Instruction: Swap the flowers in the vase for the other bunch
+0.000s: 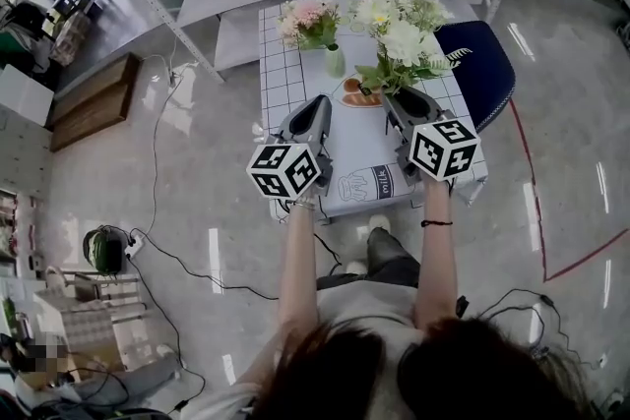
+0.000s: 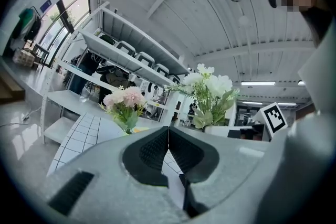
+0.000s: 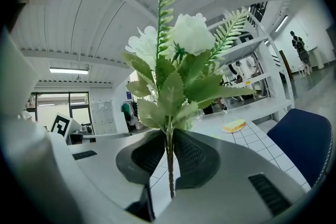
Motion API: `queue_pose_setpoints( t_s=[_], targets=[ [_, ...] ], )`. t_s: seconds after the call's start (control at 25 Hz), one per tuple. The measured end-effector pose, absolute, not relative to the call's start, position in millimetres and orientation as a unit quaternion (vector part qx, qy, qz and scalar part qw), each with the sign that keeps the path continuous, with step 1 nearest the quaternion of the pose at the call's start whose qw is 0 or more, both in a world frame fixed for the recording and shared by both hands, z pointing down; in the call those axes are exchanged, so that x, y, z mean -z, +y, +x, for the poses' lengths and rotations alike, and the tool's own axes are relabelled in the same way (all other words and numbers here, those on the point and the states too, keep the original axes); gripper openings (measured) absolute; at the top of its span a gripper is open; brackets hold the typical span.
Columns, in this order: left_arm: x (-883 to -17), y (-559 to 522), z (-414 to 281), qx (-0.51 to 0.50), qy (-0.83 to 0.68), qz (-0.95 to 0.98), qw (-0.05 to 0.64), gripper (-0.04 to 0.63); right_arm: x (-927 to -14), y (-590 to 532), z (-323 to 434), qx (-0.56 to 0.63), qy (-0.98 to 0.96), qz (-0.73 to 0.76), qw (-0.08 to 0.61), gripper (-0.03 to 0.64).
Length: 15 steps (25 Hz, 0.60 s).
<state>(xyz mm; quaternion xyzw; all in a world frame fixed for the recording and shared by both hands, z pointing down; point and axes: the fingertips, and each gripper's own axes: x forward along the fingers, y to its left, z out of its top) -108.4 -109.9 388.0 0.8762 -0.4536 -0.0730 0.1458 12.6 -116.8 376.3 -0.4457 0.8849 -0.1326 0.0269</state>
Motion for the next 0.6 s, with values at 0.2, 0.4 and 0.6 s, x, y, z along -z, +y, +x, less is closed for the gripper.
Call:
queue_pose_setpoints(
  t_s=[0.2, 0.4, 0.6],
  targets=[
    [-389, -135, -107, 0.074, -0.463, 0.870, 0.151, 0.012, -378, -145, 13, 0.138, 0.889, -0.436, 0.020, 0.051],
    [-395, -156, -103, 0.075, -0.473, 0.863, 0.163, 0.012, -385, -167, 16, 0.146, 0.894, -0.425, 0.012, 0.051],
    [-401, -175, -98, 0.074, -0.484, 0.854, 0.175, 0.012, -388, -189, 24, 0.153, 0.897, -0.416, 0.007, 0.051]
  ],
)
